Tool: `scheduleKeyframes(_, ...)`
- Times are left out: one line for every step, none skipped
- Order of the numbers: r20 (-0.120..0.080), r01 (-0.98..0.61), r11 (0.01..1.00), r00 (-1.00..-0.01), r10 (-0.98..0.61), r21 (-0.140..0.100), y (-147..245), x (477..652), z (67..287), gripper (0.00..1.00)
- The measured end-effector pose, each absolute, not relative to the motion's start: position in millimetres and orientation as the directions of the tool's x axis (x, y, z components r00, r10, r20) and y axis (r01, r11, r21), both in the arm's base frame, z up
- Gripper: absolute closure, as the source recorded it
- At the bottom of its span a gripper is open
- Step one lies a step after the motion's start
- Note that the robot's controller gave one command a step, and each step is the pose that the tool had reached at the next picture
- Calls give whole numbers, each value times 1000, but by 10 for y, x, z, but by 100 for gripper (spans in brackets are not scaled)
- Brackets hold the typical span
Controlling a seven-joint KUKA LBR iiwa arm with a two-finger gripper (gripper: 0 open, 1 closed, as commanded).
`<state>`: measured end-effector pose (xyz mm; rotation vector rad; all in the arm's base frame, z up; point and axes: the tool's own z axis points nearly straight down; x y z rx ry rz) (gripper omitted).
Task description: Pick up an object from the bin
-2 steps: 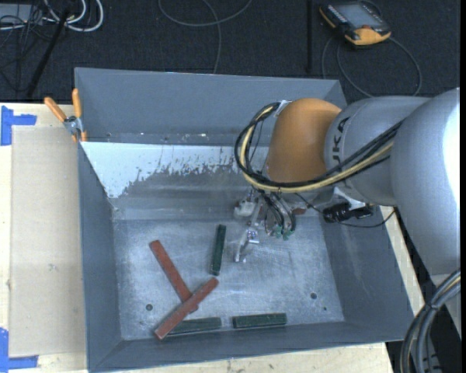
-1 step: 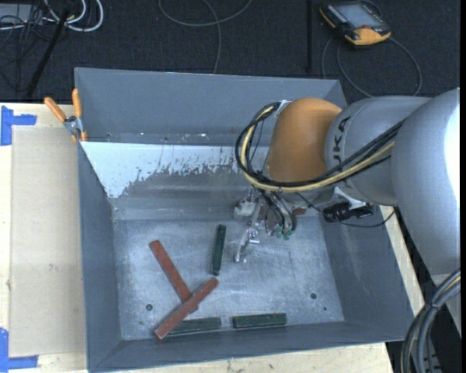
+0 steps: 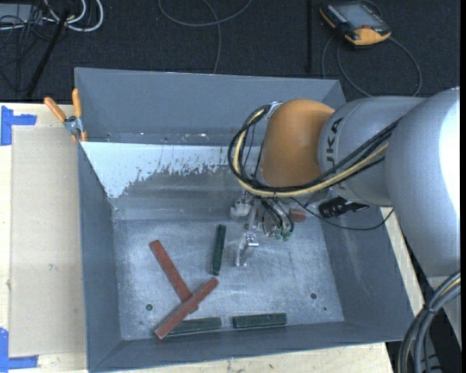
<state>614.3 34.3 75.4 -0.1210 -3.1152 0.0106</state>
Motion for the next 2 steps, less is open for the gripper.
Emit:
scheduleKeyframes(-14,-246,969,-969,-246,-1,633,5926,767,100)
scheduleKeyframes(-14,-245,969,-969,-245,-1,633,5926,767,100)
